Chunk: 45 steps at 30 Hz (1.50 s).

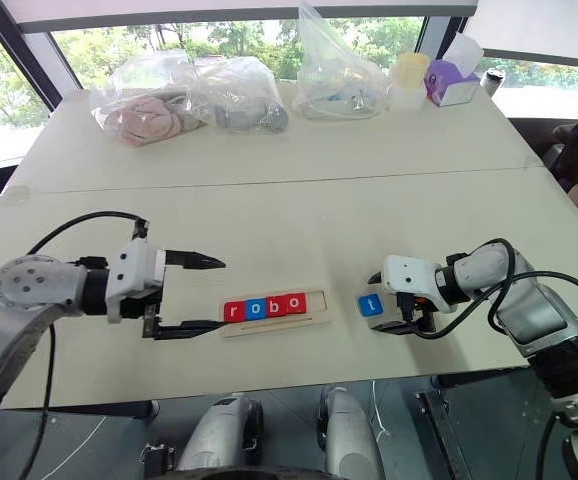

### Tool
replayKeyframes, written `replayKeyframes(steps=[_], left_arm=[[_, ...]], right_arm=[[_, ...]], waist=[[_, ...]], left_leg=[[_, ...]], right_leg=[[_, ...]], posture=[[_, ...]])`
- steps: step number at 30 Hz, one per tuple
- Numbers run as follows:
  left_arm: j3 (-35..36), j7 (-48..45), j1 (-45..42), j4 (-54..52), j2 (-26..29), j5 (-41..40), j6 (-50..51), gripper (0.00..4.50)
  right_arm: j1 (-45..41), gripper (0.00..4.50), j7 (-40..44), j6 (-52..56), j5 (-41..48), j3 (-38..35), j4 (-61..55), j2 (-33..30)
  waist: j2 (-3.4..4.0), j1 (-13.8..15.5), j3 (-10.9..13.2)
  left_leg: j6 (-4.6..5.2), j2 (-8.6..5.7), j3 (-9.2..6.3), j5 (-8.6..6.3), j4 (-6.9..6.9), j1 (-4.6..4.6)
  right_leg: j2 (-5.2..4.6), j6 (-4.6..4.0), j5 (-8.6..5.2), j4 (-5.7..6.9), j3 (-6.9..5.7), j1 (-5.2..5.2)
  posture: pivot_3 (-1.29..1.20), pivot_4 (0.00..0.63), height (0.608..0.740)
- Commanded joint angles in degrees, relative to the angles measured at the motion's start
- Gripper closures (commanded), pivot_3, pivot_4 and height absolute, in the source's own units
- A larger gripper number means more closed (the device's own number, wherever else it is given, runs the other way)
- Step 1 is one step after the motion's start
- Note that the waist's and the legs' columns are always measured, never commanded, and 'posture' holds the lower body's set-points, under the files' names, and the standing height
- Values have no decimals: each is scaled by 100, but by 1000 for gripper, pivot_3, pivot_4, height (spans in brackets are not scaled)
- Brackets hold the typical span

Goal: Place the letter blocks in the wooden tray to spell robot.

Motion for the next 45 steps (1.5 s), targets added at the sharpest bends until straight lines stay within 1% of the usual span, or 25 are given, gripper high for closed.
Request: replayKeyframes(steps=[1, 2, 5, 7, 8, 10, 14, 18, 24, 27, 37, 45], left_arm=[[328, -122, 91, -81, 107, -139, -152, 0], [358, -127, 118, -88, 106, -150, -147, 0], [403, -101, 128, -90, 80, -194, -132, 0], [440, -68, 114, -90, 66, -256, -90, 0], [453, -63, 100, -79, 71, -278, -78, 0], [481, -77, 72, -27, 92, -288, -80, 0], [518, -65, 90, -17, 118, -306, -89, 0], [500, -52, 84, -2, 104, -289, -113, 0], [428, -20, 54, 24, 54, -257, -172, 0], [407, 16, 30, 12, 39, -263, -163, 0], [421, 143, 31, -80, 60, -311, -67, 0], [368, 257, -43, -133, 31, -316, -11, 0]], right_arm=[[-92, 92, 21, -113, -70, -89, 47, 96], [-89, 92, 22, -126, -79, -94, 56, 111], [-115, 910, 19, -145, -124, -80, 97, 180], [-126, 1896, 13, -159, -156, -82, 126, 230], [-133, 2569, 11, -174, -179, -79, 153, 250], [-150, 3355, 8, -258, -257, -56, 215, 261], [-157, 3346, 36, -148, -175, -130, 55, 281], [-396, 3346, 76, 347, 131, -197, -502, 412], [-685, 3346, 32, 928, 233, 70, -990, 791], [-745, 3346, -20, 909, 57, 266, -941, 976], [-934, 3346, -126, 865, -143, 540, -740, 1407], [-942, 3346, -96, 675, -314, 599, -546, 1426]], waist=[[0, 0, 0], [0, 1, 0], [0, -1, 0], [0, -3, 0], [0, -2, 0], [0, -2, -1], [0, 0, -1], [1, -15, 0], [0, 6, -1], [-1, 7, -1], [-1, -3, -1], [-1, 0, -1]], left_leg=[[0, 0, 0, 0, 0, 0], [0, 0, 0, 0, 0, 0], [0, 0, 0, 0, 0, 3], [-1, 0, 1, 1, 1, 3], [-1, 0, 1, 1, 1, 4], [-2, 0, 2, 1, 2, 8], [-5, 0, 2, 3, 2, 10], [-11, 0, 2, 6, 3, 10], [-15, 0, -2, 9, 3, 11], [-21, 0, -7, 13, 3, 11], [-22, 0, -3, 14, 6, 12], [-23, -1, -3, 15, 6, 12]], right_leg=[[0, 0, 0, 0, 0, 0], [0, 0, 0, 0, 0, 1], [0, -1, 1, 1, 0, 4], [0, -2, 2, 2, 0, 3], [0, -2, 2, 4, 0, 4], [0, -3, 2, 7, 0, 5], [0, -5, 3, 10, 0, 7], [0, -6, 4, 15, 0, 4], [0, -8, 3, 49, 1, -14], [1, -8, 3, 51, 0, -13], [0, -11, 5, 58, 1, -15], [-1, -14, 7, 58, 1, -13]], posture=[[0, 150, 740], [0, 150, 740], [0, 150, 740], [0, 150, 740], [0, 150, 740], [0, 150, 740], [0, 150, 740], [0, 150, 740], [0, 150, 740], [0, 150, 740], [0, 150, 740], [0, 150, 740]])
